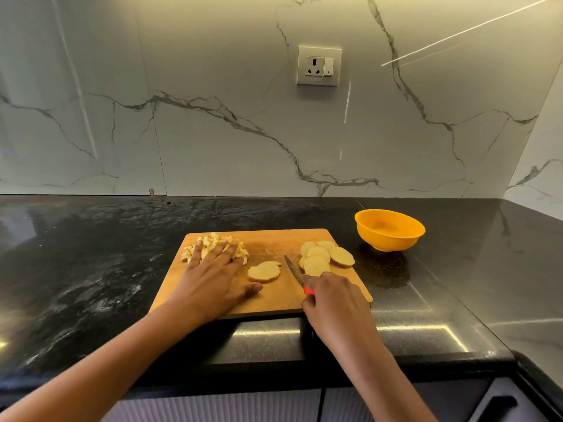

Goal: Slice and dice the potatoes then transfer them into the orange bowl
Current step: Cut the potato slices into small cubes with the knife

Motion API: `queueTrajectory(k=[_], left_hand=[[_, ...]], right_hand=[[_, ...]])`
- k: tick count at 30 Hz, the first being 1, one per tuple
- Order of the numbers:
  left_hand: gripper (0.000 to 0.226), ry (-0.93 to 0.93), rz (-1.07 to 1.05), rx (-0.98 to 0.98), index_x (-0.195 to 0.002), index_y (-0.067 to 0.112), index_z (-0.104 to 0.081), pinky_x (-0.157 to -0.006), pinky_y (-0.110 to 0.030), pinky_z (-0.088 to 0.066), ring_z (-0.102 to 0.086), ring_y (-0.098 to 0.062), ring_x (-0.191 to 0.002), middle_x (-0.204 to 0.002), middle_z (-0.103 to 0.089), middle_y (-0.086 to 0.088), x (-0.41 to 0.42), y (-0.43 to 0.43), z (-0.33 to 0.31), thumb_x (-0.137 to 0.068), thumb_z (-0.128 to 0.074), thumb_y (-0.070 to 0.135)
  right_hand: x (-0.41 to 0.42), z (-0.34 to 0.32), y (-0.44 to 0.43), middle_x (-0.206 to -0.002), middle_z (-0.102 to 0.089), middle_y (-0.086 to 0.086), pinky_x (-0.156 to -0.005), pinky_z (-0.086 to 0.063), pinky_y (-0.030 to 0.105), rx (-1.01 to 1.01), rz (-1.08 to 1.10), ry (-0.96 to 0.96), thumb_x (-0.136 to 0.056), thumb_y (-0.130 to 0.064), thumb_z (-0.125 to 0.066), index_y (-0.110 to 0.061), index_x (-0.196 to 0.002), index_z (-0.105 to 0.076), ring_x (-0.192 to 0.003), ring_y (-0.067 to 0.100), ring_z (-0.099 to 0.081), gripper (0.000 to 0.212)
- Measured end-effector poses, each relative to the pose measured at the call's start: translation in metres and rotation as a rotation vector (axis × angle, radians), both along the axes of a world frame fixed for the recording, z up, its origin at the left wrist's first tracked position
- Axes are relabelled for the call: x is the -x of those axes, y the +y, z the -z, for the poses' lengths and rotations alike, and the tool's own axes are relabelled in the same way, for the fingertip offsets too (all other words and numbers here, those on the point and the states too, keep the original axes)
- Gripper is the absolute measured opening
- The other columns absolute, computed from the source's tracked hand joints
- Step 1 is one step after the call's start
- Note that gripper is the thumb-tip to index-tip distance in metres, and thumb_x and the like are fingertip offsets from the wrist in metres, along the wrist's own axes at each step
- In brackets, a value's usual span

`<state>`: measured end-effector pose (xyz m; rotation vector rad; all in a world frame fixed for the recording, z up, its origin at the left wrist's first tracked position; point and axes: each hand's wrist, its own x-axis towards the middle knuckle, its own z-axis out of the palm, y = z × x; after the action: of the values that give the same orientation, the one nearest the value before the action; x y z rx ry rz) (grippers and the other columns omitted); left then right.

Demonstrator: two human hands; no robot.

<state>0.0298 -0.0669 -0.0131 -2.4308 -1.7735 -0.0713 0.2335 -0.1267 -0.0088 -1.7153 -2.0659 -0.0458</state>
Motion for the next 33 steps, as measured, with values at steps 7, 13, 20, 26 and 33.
queueTrajectory(k=[7, 13, 20, 26, 33], left_hand=[[0.127, -0.043, 0.027, 0.140, -0.145, 0.018, 0.019, -0.100, -0.037, 0.032, 0.043, -0.013, -0.128, -0.143, 0.041, 0.001, -0.007, -0.010, 0.015, -0.039, 0.030, 0.088], [0.128, -0.042, 0.043, 0.157, -0.145, 0.016, 0.020, -0.099, -0.036, 0.032, 0.043, -0.011, -0.127, -0.139, 0.042, 0.003, -0.012, -0.010, 0.013, -0.039, 0.030, 0.087], [0.103, -0.036, 0.016, 0.218, -0.147, 0.018, 0.013, -0.098, -0.034, 0.031, 0.039, -0.007, -0.128, -0.141, 0.038, 0.007, -0.011, -0.005, 0.006, -0.063, 0.010, 0.075], [0.127, -0.049, 0.063, 0.226, -0.148, 0.020, 0.012, -0.098, -0.036, 0.032, 0.038, -0.007, -0.129, -0.140, 0.038, 0.010, -0.006, 0.000, 0.008, -0.041, 0.026, 0.088], [0.084, 0.052, 0.029, 0.183, -0.150, 0.017, 0.003, -0.101, -0.042, 0.029, 0.033, -0.011, -0.131, -0.154, 0.023, 0.000, -0.008, 0.018, -0.003, -0.085, -0.010, 0.069]], right_hand=[[0.017, 0.002, -0.007, -0.118, -0.054, 0.000, -0.078, -0.042, 0.024, -0.018, -0.046, -0.023, -0.100, -0.023, -0.041, -0.022, -0.134, -0.050, -0.103, 0.015, -0.055, 0.034], [0.019, 0.000, -0.005, -0.121, -0.053, 0.002, -0.078, -0.041, 0.025, 0.009, -0.017, -0.033, -0.101, -0.023, -0.042, -0.021, -0.134, -0.049, -0.104, 0.017, -0.055, 0.034], [0.018, 0.000, -0.004, -0.118, -0.054, 0.001, -0.077, -0.043, 0.025, 0.006, 0.005, -0.022, -0.101, -0.024, -0.041, -0.021, -0.132, -0.050, -0.102, 0.016, -0.056, 0.033], [0.020, 0.000, -0.003, -0.118, -0.055, -0.001, -0.077, -0.040, 0.023, -0.010, -0.019, -0.009, -0.100, -0.026, -0.043, -0.023, -0.133, -0.050, -0.101, 0.014, -0.055, 0.034], [0.010, -0.004, 0.003, -0.113, -0.057, -0.003, -0.077, -0.043, 0.023, 0.000, 0.022, 0.004, -0.098, -0.026, -0.048, -0.025, -0.135, -0.051, -0.100, 0.012, -0.056, 0.037]])
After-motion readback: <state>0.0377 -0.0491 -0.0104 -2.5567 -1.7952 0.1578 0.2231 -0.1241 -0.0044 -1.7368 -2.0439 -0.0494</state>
